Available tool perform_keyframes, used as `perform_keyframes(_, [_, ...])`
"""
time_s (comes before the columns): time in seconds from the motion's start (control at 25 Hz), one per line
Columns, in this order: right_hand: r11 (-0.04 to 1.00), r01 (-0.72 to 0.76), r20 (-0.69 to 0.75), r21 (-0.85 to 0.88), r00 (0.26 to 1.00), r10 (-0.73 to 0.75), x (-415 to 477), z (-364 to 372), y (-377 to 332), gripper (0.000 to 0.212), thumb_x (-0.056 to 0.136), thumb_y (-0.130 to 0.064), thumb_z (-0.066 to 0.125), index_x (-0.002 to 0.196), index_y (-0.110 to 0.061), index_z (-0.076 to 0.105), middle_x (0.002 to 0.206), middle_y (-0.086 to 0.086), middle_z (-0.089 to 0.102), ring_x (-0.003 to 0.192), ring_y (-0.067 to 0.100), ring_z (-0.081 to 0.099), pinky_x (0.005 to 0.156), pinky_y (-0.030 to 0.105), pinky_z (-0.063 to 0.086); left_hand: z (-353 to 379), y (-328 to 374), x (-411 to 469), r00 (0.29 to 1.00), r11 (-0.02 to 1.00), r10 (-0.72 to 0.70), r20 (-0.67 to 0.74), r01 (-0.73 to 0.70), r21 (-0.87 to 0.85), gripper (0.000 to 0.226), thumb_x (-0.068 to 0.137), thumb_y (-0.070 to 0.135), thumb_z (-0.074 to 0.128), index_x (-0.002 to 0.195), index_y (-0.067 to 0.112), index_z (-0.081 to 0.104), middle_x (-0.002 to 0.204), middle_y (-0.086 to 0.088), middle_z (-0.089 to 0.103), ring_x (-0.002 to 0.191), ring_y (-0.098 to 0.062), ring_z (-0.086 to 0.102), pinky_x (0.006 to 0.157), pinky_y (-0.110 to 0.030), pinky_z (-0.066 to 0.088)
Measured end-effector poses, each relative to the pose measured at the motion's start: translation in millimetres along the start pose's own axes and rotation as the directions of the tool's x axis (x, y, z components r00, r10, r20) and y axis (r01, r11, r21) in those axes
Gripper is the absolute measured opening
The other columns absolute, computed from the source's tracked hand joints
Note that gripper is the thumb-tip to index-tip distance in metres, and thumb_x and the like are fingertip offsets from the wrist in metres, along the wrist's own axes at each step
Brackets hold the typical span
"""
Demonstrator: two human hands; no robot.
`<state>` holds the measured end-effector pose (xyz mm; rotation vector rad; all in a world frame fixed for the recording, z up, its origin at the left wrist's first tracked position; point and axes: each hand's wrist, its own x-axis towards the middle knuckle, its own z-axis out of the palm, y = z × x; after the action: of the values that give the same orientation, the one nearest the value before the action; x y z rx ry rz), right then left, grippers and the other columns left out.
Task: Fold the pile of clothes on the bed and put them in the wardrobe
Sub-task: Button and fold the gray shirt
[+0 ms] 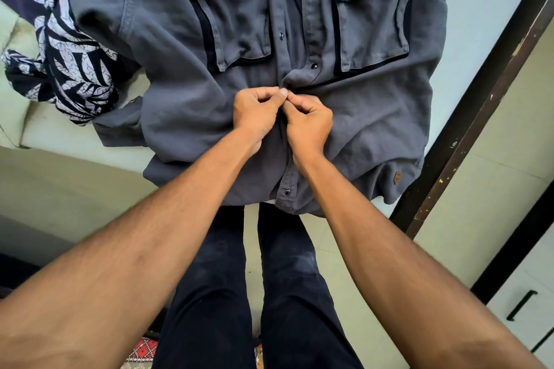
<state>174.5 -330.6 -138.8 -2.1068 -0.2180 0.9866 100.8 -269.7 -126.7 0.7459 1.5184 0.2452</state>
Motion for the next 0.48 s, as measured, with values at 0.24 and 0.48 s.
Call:
perform_keyframes(0.24, [0.93, -0.231, 0.155, 0.288, 0.969, 0.192, 1, -22, -5, 0.017, 0.092, 0.001, 0.071, 0.105, -0.009, 0.075, 0.092, -0.002, 0.078, 0.091, 0.006, 0.074, 0.083, 0.019, 0.057, 0, -9, -5, 1.0, 0.999, 0.007, -0.003, -0.007, -0.033, 0.02, 0.092, 0.016, 0.071, 0.11, 0.01, 0.076, 0.106, -0.001, 0.076, 0.099, -0.007, 0.07, 0.099, -0.027, 0.054])
perform_keyframes(0.48, [0.844, -0.315, 0.125, 0.434, 0.949, 0.29, -2, -14, -6, 0.021, 0.093, 0.003, 0.068, 0.114, 0.004, 0.071, 0.091, 0.009, 0.077, 0.086, 0.014, 0.074, 0.084, 0.025, 0.06, 4, -1, -4, 0.997, 0.998, 0.058, -0.052, -0.057, 0.017, 0.012, 0.091, 0.012, 0.072, 0.101, 0.008, 0.078, 0.084, 0.006, 0.075, 0.073, 0.003, 0.066, 0.082, -0.021, 0.056])
